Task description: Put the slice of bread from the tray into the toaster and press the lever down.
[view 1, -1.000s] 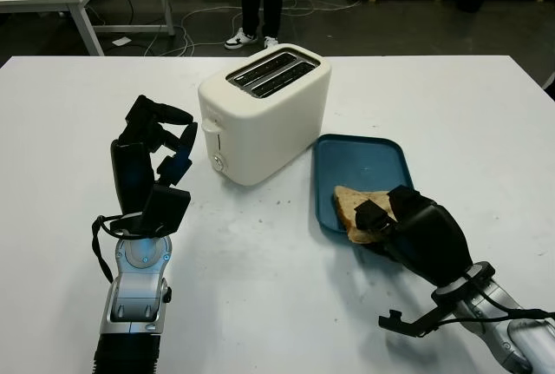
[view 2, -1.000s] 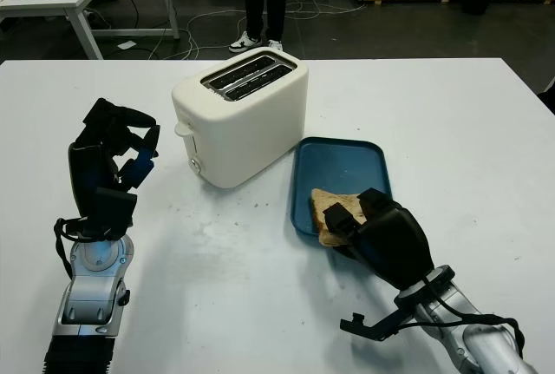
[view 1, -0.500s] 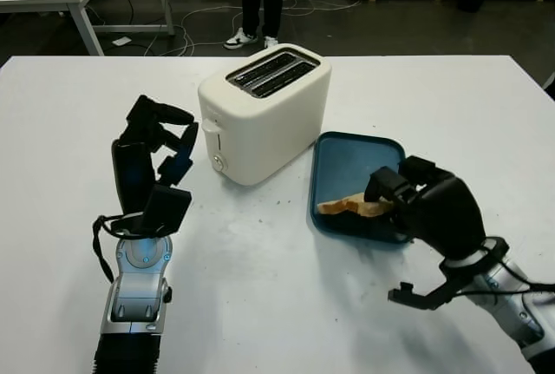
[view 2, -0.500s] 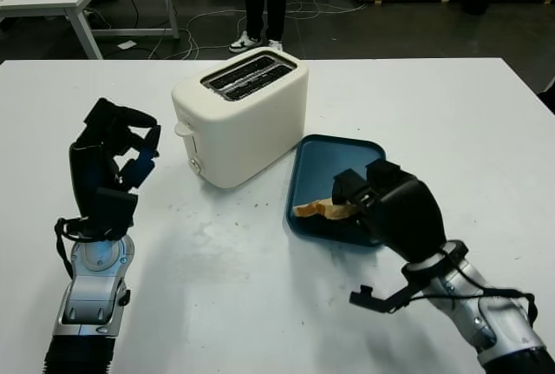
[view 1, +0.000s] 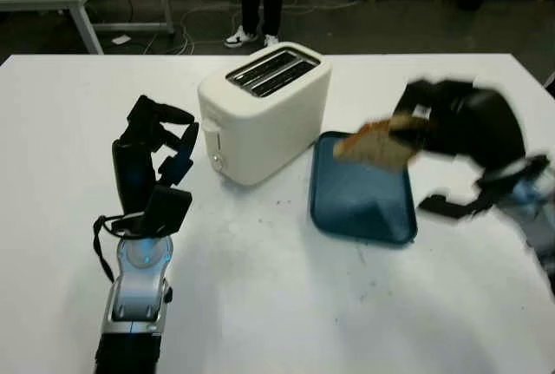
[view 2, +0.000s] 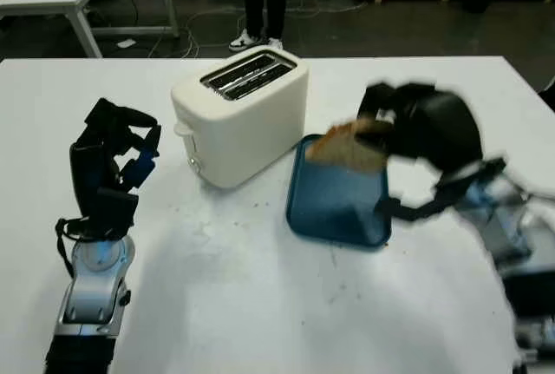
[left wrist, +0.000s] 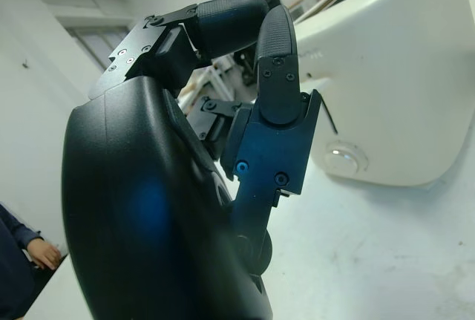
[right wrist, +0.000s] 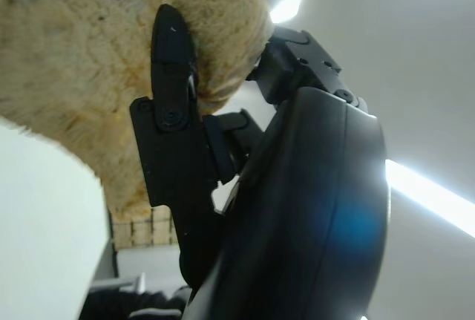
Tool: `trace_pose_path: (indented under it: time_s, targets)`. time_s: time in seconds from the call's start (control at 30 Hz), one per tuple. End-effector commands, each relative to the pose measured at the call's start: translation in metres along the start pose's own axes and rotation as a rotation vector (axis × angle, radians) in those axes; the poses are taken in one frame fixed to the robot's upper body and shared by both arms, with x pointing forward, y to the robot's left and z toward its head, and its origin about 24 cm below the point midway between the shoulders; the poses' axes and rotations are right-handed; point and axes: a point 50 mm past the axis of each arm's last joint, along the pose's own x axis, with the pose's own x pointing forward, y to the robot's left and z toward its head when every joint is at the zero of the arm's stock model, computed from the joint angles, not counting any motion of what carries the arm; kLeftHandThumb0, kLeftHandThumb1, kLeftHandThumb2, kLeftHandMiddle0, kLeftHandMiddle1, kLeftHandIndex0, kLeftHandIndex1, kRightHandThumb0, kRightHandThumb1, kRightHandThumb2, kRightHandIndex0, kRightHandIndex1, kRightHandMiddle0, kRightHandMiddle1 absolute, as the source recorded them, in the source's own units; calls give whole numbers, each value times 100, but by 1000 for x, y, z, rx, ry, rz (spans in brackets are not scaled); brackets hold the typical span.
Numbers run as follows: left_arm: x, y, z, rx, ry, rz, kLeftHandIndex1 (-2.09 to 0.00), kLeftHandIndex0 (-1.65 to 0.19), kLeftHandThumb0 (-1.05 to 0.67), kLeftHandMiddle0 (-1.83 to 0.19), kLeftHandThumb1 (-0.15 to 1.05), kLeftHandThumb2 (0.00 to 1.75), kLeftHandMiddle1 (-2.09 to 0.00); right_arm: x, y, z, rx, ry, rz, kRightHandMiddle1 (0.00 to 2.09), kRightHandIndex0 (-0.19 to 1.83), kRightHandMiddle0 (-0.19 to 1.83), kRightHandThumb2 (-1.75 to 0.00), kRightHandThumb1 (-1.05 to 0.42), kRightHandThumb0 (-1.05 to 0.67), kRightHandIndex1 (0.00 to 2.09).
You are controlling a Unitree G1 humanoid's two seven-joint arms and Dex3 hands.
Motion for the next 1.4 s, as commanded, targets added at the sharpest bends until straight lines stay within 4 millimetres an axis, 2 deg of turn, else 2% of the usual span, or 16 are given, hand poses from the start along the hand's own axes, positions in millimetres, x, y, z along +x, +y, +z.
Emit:
trace_pose_path:
  time_s: [0.0, 0.07, 0.13, 0.2, 0.27, 0.33, 0.37, 0.57, 0.8, 1.03, 1.1, 1.13, 1.17, 1.2, 1.23, 1.37]
  targets:
    - [2, -1, 3, -2, -14, 6, -154, -53, -42, -69, 92, 31, -175, 27, -23, 1, 30, -66, -7, 173, 75, 48, -38, -92, -45, 175]
    - [2, -1, 3, -2, -17, 4, -154, -53, -42, -69, 92, 31, -175, 53, -36, 3, 57, -79, 24, 173, 74, 51, -33, -92, -43, 175]
    - [2, -1, 3, -2, -16, 4, -154, -52, -43, -68, 92, 31, -175, 74, -46, 6, 72, -95, 46, 156, 75, 61, -31, -92, -41, 175]
    - [2, -1, 3, 0, -16, 5, -154, -52, -43, -68, 92, 31, -175, 96, -57, 14, 80, -129, 36, 156, 81, 67, -29, -92, -41, 175]
    - [3, -2, 3, 2, -18, 3, -154, -53, -44, -68, 92, 31, -175, 115, -63, 23, 53, -135, 24, 144, 92, 80, -29, -92, -47, 174]
    - [3, -2, 3, 4, -20, 2, -154, -53, -44, -68, 92, 31, -175, 129, -65, 32, 36, -134, 24, 150, 101, 86, -38, -92, -59, 174]
    - [3, -3, 3, 5, -23, 0, -155, -53, -44, -69, 92, 31, -175, 135, -65, 38, 21, -151, 16, 165, 107, 85, -44, -92, -63, 175]
    - [3, -3, 3, -3, -21, -3, -155, -53, -44, -70, 92, 32, -175, 162, -57, 70, 4, -184, -2, 174, 116, 88, -52, -92, -63, 175]
    - [1, -2, 3, -8, -15, 10, -154, -54, -44, -70, 92, 30, -175, 175, -30, 92, 29, -165, 46, 175, 114, 87, -49, -92, -57, 175]
    - [0, 0, 2, 10, -15, 20, -153, -54, -45, -69, 92, 29, -175, 173, 6, 101, -3, -147, 111, 171, 108, 77, -49, -92, -56, 175]
    - [0, 1, 2, 11, -17, 19, -154, -53, -44, -69, 92, 30, -175, 171, 14, 100, -14, -140, 128, 125, 96, 82, -47, -92, -55, 173]
    - [0, 1, 2, 9, -19, 19, -154, -53, -44, -69, 92, 30, -175, 169, 18, 100, -21, -138, 130, 113, 94, 86, -47, -92, -55, 170]
    - [0, 1, 2, 9, -19, 20, -154, -53, -44, -69, 92, 30, -175, 168, 21, 100, -33, -140, 128, 126, 95, 87, -47, -92, -55, 172]
    - [0, 1, 2, 9, -18, 20, -154, -53, -44, -70, 92, 30, -175, 167, 25, 100, -47, -142, 127, 154, 104, 87, -47, -92, -55, 174]
    - [0, 1, 2, 15, -16, 20, -155, -53, -44, -70, 92, 30, -175, 165, 28, 100, -53, -146, 127, 164, 108, 88, -47, -92, -55, 174]
    - [-1, 1, 2, 1, -8, 21, -154, -53, -44, -69, 92, 29, -175, 161, 38, 97, -91, -146, 163, 174, 115, 89, -48, -92, -53, 175]
